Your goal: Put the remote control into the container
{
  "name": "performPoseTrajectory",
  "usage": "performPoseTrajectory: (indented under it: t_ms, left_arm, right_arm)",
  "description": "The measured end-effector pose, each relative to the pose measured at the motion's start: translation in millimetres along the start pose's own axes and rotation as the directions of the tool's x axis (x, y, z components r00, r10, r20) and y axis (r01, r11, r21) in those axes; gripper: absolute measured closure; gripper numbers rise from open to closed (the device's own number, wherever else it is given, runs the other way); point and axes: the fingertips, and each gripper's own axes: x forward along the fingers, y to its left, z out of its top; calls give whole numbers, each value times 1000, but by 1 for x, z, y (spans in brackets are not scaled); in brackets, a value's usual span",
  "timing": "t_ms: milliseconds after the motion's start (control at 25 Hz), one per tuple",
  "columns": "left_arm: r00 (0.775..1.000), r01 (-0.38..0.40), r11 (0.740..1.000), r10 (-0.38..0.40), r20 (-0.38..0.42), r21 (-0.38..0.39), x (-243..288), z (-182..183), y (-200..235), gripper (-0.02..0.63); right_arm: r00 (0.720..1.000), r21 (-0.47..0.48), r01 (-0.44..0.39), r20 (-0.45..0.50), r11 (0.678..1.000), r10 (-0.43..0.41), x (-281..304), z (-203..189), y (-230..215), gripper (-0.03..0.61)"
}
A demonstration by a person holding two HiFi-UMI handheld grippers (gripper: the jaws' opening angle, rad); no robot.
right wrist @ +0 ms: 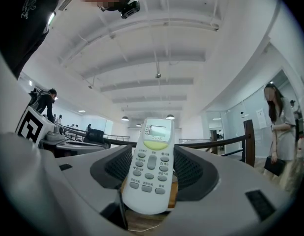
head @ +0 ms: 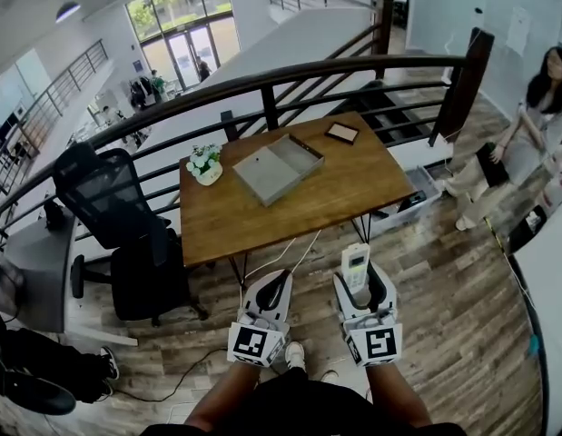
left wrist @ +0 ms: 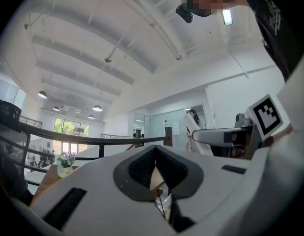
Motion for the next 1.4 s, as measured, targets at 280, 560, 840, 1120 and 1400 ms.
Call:
performPoseTrajectory:
  t_ms: [280,560,840,1120,1400]
  left_arm:
    - [1000,13,1000,-13,10,-2,7,5,44,607]
    - [1000,15,1000,-15,8,-21,8,0,67,607]
    - [999,38,999,-38,-7,-35,17,-3,70,607]
    - [999,43,999,-44,-26,-29,39,-6,70,607]
    - [999,21,999,-22,-25,-36,79,-13,74,607]
  right_arm:
    - [1000,-3,-11,-23,1000,11,41,-5,17,305]
    - [999,-14,5,-38,1000,-5,57,-6,25,305]
    - [998,-3,31,-52,1000,-31,67,-13,19,305]
    - [997,34,33,-64,999,-31,80,-21,3,305]
    - [995,27,38,-89,999,-35,108,-30,-32,305]
